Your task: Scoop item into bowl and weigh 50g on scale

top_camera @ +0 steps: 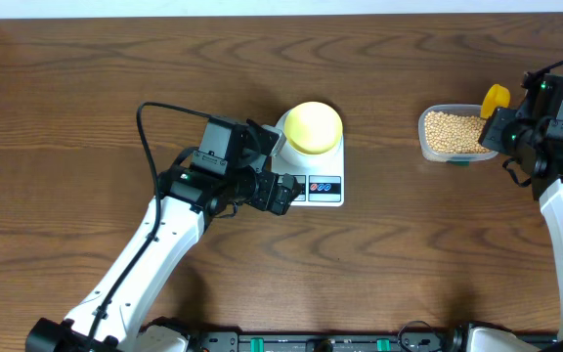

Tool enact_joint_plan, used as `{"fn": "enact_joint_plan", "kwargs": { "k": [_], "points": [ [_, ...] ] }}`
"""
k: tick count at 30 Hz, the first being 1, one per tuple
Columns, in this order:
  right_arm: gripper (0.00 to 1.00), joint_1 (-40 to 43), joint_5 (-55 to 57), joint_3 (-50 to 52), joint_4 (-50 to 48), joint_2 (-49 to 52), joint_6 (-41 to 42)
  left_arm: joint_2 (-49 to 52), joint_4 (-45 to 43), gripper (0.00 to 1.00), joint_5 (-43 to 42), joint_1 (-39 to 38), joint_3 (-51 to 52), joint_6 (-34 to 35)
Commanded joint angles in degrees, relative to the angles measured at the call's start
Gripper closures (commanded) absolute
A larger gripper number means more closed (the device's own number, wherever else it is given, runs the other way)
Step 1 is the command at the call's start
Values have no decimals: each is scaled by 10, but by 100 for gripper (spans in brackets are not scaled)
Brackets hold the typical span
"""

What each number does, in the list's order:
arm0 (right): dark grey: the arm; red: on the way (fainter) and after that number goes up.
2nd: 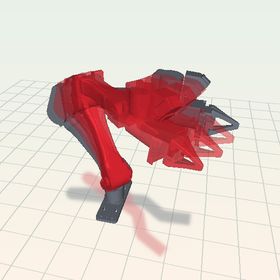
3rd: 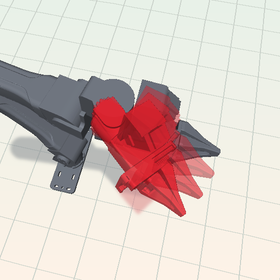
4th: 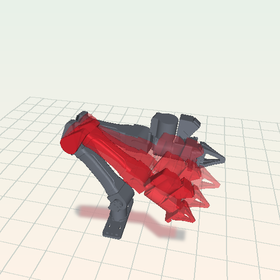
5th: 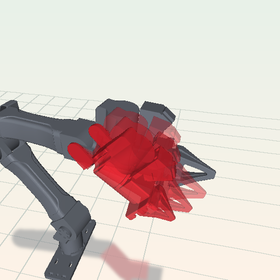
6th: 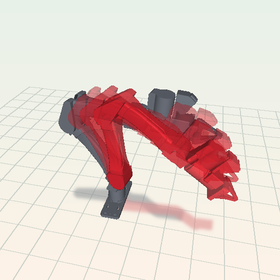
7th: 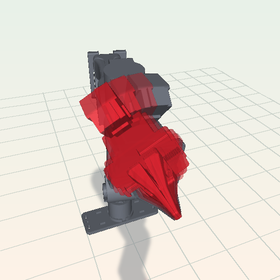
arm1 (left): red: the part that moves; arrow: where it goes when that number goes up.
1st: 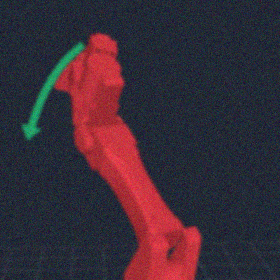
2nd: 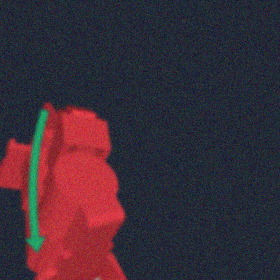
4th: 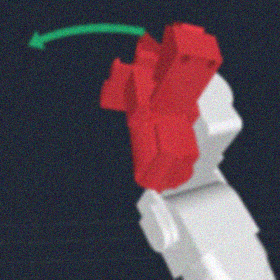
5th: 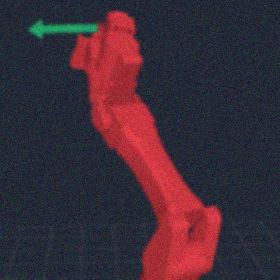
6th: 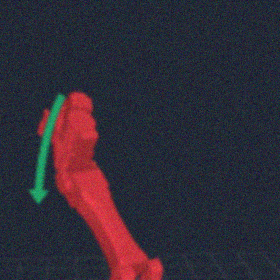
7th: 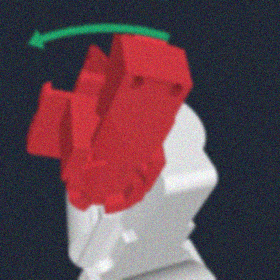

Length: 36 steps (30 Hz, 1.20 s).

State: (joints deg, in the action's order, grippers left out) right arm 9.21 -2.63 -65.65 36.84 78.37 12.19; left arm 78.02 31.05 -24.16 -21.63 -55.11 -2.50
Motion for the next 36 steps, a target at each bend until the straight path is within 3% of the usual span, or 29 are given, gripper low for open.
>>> {"fn": "enact_joint_plan", "kwargs": {
  "k": [1, 6, 16, 21, 36],
  "points": [
    [99, 2, -18, -9, 1, 3, -20, 6, -1, 2, 106, -20, -2, -19],
    [99, 2, -19, -9, 0, 3, -20, 6, 0, 2, 129, -52, -2, -30],
    [99, 2, -25, -9, 6, 12, -41, 6, 23, 2, 126, -24, -1, -31],
    [99, 2, -25, -9, 7, 12, -41, 6, 18, 2, 49, -14, -1, -69],
    [99, 2, -55, -9, 10, 12, -41, 6, 28, 2, 10, 27, -1, -84]
  ]
}}
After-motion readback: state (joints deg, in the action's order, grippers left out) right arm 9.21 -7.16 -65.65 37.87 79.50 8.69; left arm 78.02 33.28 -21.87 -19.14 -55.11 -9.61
